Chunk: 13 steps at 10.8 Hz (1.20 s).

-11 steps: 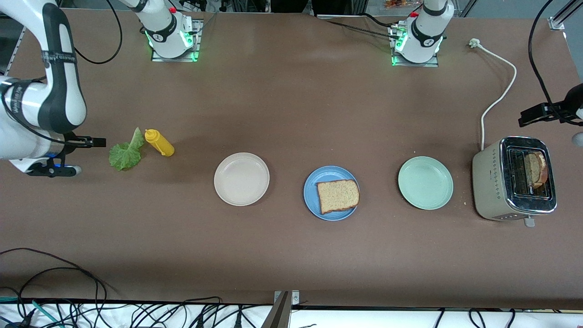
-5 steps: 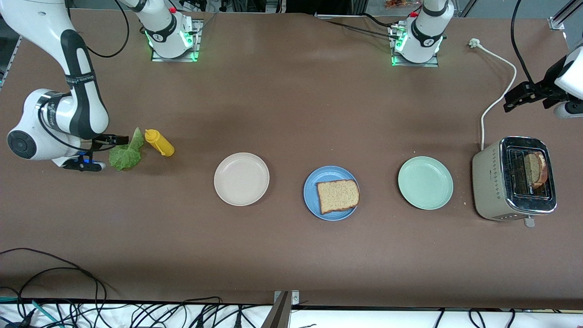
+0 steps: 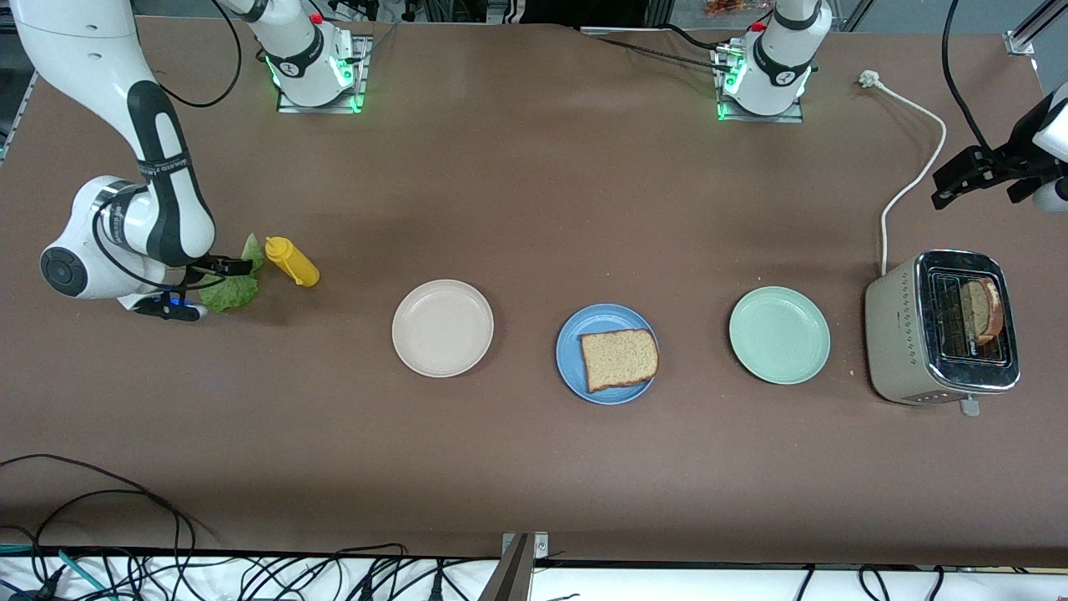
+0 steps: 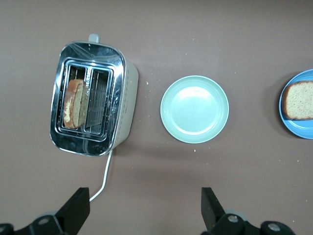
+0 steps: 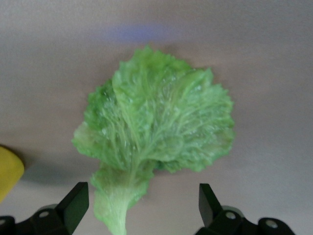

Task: Make sandwich in blue plate with both arms
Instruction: 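Lower the right gripper onto the lettuce leaf and grasp it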

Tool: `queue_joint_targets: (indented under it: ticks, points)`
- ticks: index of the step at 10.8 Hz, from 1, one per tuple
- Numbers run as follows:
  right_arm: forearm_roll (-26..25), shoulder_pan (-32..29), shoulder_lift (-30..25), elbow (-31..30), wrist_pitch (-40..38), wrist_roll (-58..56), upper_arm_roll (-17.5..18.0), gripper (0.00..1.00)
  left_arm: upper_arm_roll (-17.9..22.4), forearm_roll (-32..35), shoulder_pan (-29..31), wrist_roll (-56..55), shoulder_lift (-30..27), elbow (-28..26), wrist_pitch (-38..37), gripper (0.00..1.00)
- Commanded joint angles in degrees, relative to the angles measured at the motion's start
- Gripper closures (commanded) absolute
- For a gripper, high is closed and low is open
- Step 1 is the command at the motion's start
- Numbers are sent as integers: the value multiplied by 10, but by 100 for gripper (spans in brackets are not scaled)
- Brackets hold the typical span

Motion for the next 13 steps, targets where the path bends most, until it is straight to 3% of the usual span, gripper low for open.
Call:
queue_joint_targets:
  ticks: [1, 2, 3, 4, 5, 10, 13]
  points:
    - [50, -4, 20, -5, 16, -27, 3, 0, 1, 1, -4, -3, 29, 40, -5, 0]
    - [68, -5, 29, -5, 16, -45, 3, 1, 2, 0, -3, -2, 29, 40, -5, 0]
    - [70, -9, 29, -4, 15, -54, 3, 32, 2, 0, -3, -3, 29, 40, -5, 0]
    - [70, -9, 29, -4, 12, -60, 3, 81, 2, 0, -3, -3, 29, 40, -5, 0]
    - [70, -10, 29, -3, 12, -63, 3, 100, 2, 0, -3, -2, 29, 40, -5, 0]
    - [70, -10, 18, 7, 4, -90, 0, 100, 2, 0, 0, -2, 29, 40, -5, 0]
    - [62, -9, -9, 69, -91, -110, -7, 100, 3, 0, 2, -2, 29, 40, -5, 0]
